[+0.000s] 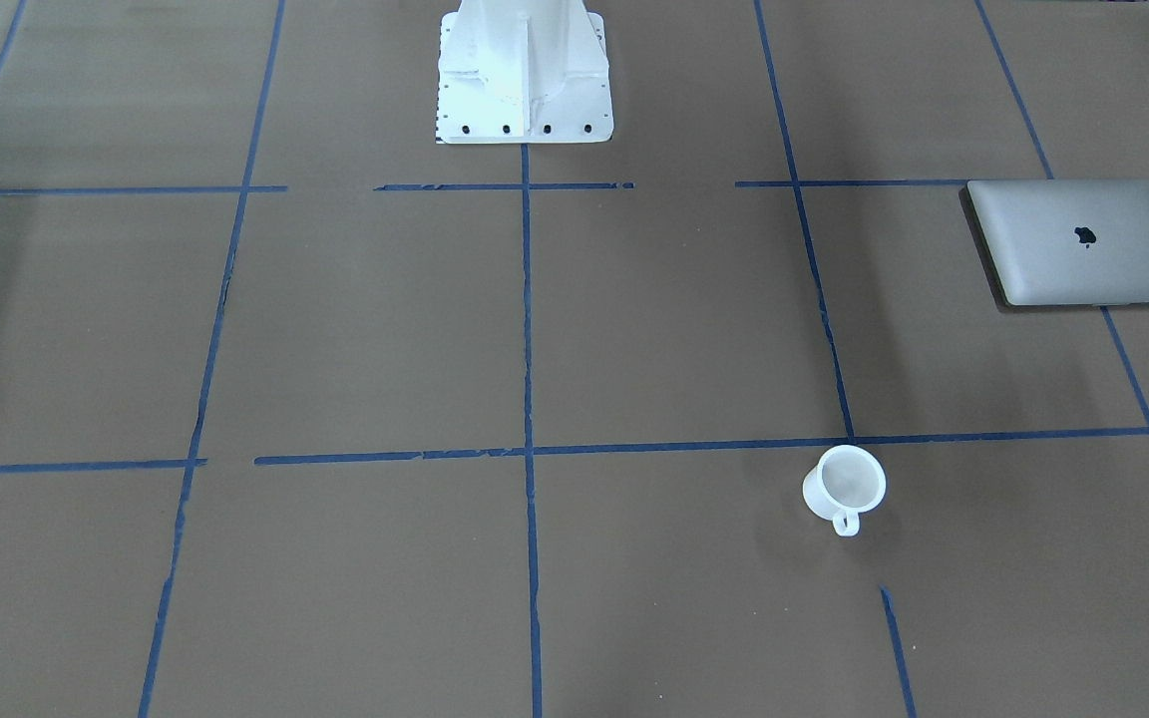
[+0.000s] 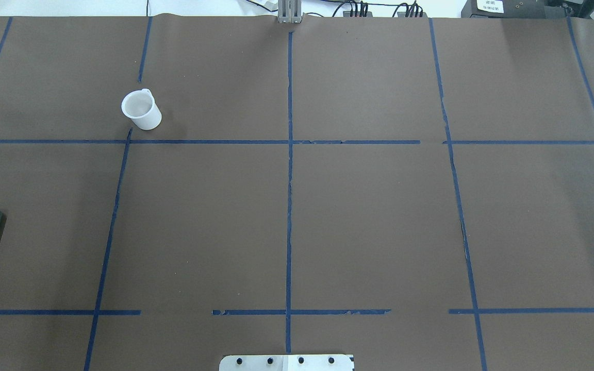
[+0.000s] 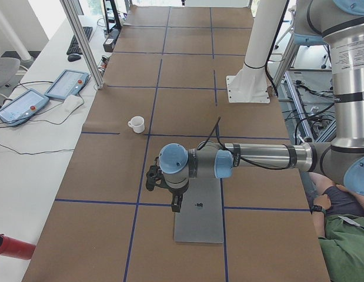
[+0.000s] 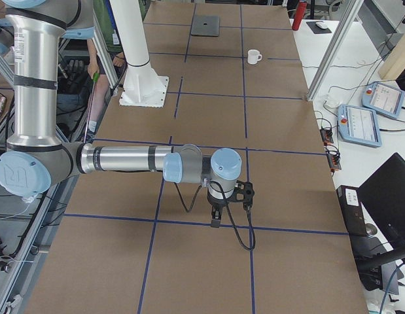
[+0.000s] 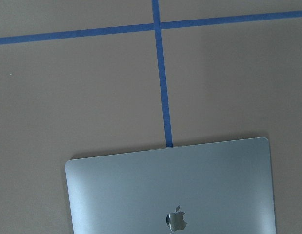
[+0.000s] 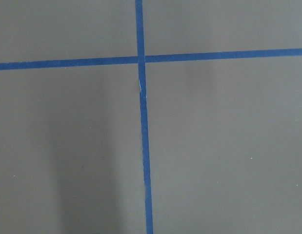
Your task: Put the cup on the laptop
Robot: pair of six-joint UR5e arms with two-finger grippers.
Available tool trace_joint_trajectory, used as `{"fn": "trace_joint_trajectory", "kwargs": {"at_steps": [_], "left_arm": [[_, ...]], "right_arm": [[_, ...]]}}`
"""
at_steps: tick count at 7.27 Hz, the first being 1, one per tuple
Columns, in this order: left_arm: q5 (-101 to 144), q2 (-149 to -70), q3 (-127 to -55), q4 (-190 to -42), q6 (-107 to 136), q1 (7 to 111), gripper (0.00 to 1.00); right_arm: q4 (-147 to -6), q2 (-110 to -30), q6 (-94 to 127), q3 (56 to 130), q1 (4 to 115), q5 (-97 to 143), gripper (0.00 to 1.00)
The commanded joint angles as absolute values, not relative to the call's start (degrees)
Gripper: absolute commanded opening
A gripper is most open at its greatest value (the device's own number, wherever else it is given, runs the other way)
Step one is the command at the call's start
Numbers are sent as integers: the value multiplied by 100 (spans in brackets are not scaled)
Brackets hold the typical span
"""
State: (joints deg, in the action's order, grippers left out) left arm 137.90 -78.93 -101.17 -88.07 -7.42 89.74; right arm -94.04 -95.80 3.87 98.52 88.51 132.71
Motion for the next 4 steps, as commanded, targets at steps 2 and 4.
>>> {"fn": "trace_joint_trajectory", "kwargs": {"at_steps": [2,4], "left_arm": [[13773,-8093,-10213,-8824,-730,9008,100],[13151,-8795,-10292,-8745,-677,8991,100]], "right_arm": [[-9404,-9580,395,9853,8851,13271,100],[-9404,-9580,387,9853,8851,13271,100]]}}
